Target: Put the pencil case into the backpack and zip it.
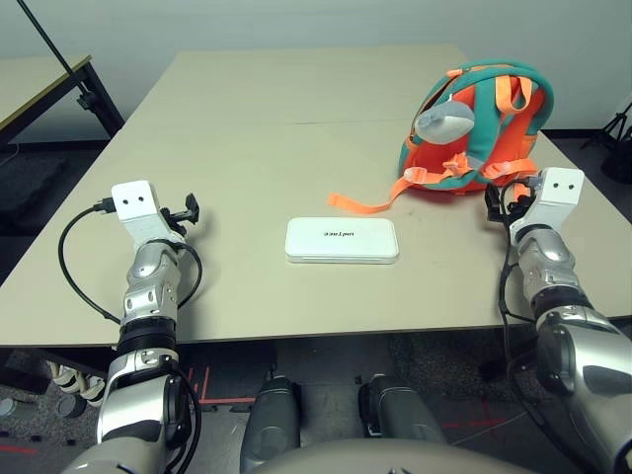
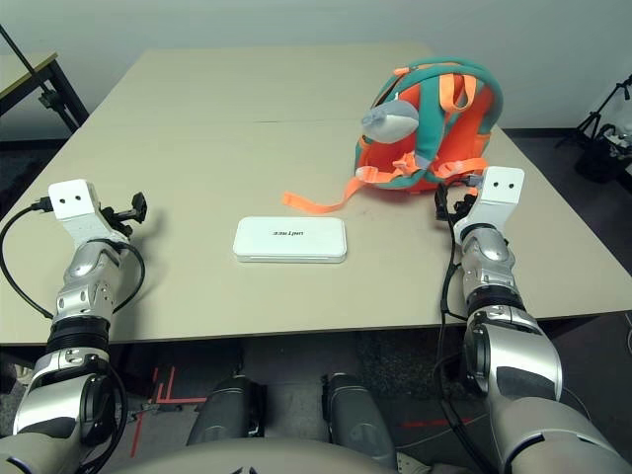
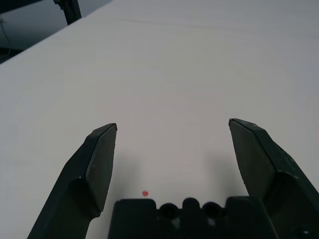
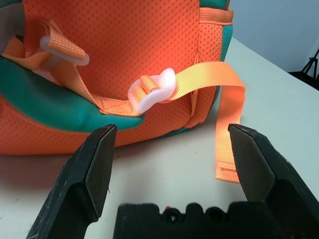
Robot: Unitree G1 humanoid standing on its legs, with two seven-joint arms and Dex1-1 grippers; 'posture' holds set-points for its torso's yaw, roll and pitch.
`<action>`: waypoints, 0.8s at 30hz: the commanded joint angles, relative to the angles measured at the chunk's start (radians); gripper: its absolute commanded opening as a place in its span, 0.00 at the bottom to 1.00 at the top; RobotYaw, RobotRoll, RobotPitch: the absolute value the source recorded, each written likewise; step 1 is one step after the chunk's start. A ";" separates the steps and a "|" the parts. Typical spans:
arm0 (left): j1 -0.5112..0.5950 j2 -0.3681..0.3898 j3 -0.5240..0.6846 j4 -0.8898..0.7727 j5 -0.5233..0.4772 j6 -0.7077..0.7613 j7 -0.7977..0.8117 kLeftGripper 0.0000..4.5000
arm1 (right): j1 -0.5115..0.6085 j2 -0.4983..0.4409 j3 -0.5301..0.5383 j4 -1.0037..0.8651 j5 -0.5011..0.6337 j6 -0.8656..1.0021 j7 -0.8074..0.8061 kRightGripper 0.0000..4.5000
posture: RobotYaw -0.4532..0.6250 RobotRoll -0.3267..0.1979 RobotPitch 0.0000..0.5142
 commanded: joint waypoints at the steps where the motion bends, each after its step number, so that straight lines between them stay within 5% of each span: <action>1: 0.053 0.001 -0.005 -0.103 0.011 0.058 0.016 1.00 | -0.001 -0.014 0.000 0.024 -0.006 0.004 0.002 0.99 | 0.40 0.62 0.01; 8: 0.042 0.019 -0.017 -0.147 0.010 0.068 -0.022 1.00 | -0.001 -0.002 0.014 0.002 -0.008 0.001 0.030 0.99 | 0.39 0.62 0.02; 15: -0.019 0.088 -0.085 -0.117 -0.014 0.050 -0.286 1.00 | 0.149 -0.046 0.062 -0.283 0.035 0.123 0.310 0.99 | 0.34 0.62 0.01; 18: -0.085 0.135 -0.095 -0.037 -0.038 0.066 -0.417 1.00 | 0.294 -0.105 0.138 -0.580 0.061 0.297 0.482 0.86 | 0.31 0.62 0.02; 24: -0.239 0.207 -0.094 0.116 -0.134 0.253 -0.686 1.00 | 0.369 -0.189 0.225 -0.867 0.059 0.502 0.603 0.33 | 0.26 0.62 0.02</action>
